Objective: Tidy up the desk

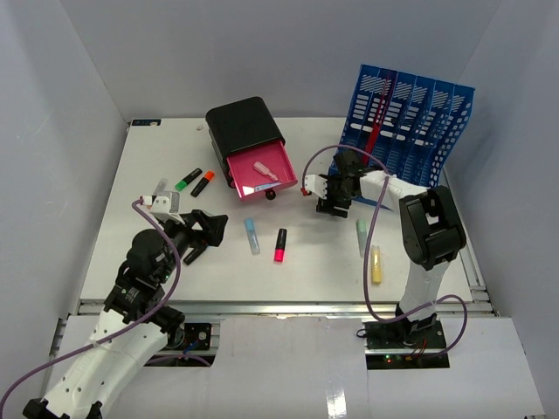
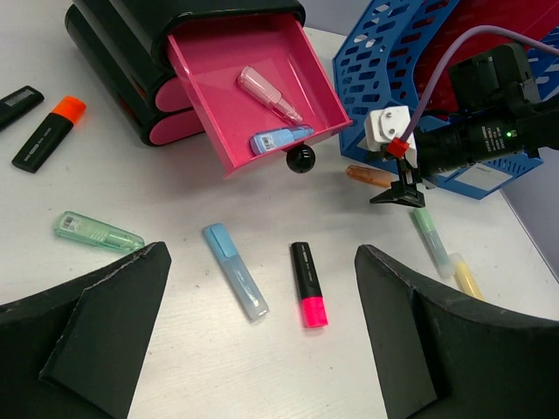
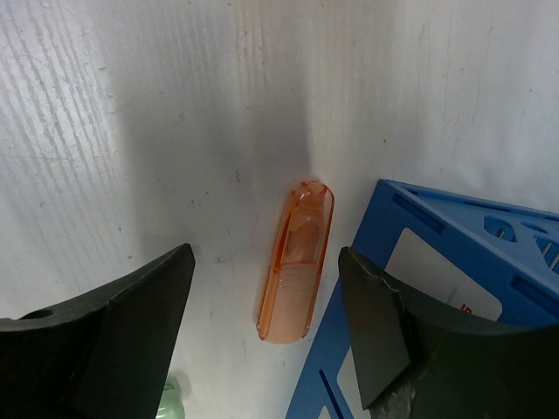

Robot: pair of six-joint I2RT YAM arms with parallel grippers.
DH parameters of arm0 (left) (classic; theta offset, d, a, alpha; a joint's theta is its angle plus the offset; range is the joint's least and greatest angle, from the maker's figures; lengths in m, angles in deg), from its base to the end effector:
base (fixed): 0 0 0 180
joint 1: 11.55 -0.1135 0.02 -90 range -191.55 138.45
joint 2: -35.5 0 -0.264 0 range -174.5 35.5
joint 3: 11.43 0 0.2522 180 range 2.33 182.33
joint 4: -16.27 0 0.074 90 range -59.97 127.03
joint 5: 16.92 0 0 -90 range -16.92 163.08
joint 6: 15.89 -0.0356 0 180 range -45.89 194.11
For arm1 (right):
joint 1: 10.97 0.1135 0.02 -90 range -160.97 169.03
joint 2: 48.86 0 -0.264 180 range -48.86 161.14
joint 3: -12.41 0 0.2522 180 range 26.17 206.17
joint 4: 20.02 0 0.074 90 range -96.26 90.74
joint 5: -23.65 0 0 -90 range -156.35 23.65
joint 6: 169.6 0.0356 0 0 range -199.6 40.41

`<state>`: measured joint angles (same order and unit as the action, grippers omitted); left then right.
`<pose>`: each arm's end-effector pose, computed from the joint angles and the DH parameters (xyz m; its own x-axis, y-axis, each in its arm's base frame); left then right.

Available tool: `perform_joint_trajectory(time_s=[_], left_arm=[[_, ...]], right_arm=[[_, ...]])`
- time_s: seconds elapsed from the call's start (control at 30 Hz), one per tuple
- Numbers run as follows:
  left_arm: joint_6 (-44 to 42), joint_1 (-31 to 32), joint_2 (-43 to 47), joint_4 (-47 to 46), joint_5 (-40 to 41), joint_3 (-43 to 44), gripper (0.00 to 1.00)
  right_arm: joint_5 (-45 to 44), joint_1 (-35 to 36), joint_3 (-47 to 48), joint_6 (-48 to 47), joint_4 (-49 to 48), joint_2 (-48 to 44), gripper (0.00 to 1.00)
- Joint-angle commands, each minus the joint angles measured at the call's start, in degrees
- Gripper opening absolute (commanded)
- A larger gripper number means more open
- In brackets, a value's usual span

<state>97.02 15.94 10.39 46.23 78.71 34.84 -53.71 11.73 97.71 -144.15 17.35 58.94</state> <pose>0.1119 -0.0543 0.2998 -0.2704 -0.2960 -0.9161 0.2911 0.8819 -0.3709 0.3552 0.1570 0.1743 0.0886 -0.9180 -0.3866 -0.9258 0.0672 -0.3719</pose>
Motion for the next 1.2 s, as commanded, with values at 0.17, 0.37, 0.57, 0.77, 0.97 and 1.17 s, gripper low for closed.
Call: perform_joint_trajectory(time_s=[0.17,0.37,0.57,0.77,0.97,1.17], left_arm=[[-0.4,-0.2,0.8,0.3,1.0,1.0,0.98],[0.0,-0.2,1.7,0.6,1.4,0.8,0.98],[0.2,-0.2,1.9,0.8,1.7,0.7,0.98],[0.4,-0.2,1.7,0.7,1.6,0.7,0.98],[0.5,-0.2,1.6,0.8,1.5,0.6,0.98],[0.6,-0.2,1.8,1.1,1.8,0.6,0.98]], right_arm=[[-2.4,-0.1,5.8,2.9,5.1,4.5,0.69],[-0.2,-0.1,5.3,2.6,9.5,6.1,0.59],[2.9,0.3,0.9,1.8,11.3,2.9,0.53],[4.8,1.1,-3.8,1.2,12.1,-2.3,0.51],[2.1,1.1,-5.8,-0.5,11.9,-3.2,0.54],[-1.9,0.3,-4.0,-6.2,12.5,-0.7,0.61]])
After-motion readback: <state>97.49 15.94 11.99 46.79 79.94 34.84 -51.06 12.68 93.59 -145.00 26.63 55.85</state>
